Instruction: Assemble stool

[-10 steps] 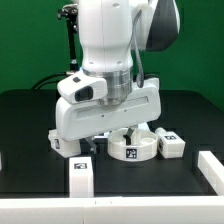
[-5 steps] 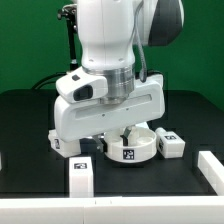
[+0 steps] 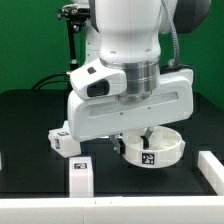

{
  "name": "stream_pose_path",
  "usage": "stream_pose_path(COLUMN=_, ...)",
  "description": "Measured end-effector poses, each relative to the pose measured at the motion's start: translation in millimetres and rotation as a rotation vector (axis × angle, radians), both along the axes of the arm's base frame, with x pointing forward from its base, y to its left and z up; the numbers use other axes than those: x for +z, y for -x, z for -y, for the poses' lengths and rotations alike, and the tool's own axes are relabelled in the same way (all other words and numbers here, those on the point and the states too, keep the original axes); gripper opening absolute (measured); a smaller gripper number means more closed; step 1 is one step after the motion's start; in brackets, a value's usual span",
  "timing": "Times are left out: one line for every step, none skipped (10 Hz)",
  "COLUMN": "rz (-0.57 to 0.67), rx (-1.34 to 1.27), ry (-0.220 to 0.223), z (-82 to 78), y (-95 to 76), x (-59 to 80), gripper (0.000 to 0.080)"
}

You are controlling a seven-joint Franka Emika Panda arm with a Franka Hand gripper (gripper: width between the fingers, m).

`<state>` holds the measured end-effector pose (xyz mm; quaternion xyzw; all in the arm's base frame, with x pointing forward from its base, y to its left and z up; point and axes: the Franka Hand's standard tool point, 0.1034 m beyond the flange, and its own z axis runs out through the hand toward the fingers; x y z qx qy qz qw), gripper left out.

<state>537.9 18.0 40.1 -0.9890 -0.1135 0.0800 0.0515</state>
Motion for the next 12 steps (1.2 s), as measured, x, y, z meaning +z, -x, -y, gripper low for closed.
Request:
stream_pose_path(rz=0.008, rx=0.001, ry=0.008, z=-1.3, y=-1.5, x=-1.9, gripper=0.0318)
stream_pose_path(rz=0.007, rx=-0.022, ry=0.027, z=-9.5, y=-7.4, x=-8.4, gripper=0.0318)
stream_pose_path(rz=0.009, rx=-0.052, ry=0.039, z=-20.8, y=-32.4, x=-12.3, gripper=0.0318)
stream_pose_path(rz=0.044, rx=-0.091, ry=0.045, z=-32.0, y=-55.1, x=-18.6, gripper=0.0318)
stream_pose_path(rz=0.060, rx=-0.092, ry=0.045, z=-35.9, y=-56.8, x=-24.0, gripper=0.0318)
stream_pose_path(rz=0.057, rx=-0.088, ry=0.044, z=-33.5, y=-55.6, x=-23.0, gripper=0.0318)
stream_pose_path(rz=0.056, rx=-0.088, ry=0.044, z=-33.6, y=-55.4, x=-23.7, gripper=0.0318)
stream_pose_path(rz=0.055, rx=-0.087, ry=0.044, z=-34.0, y=-54.9, x=-24.5, gripper=0.0318)
stream_pose_path(rz=0.055, rx=-0.088, ry=0.045, z=-33.2, y=-55.3, x=-25.4, gripper=0.0318)
stream_pose_path(rz=0.055, rx=-0.096, ry=0.046, z=-32.8, y=-58.3, x=-29.1, gripper=0.0318)
stream_pose_path(rz=0.063, rx=-0.100, ry=0.046, z=-34.9, y=-64.9, x=-30.6, gripper=0.0318)
stream_pose_path(rz=0.069, rx=-0.104, ry=0.045, z=-36.4, y=-70.1, x=-30.5, gripper=0.0320)
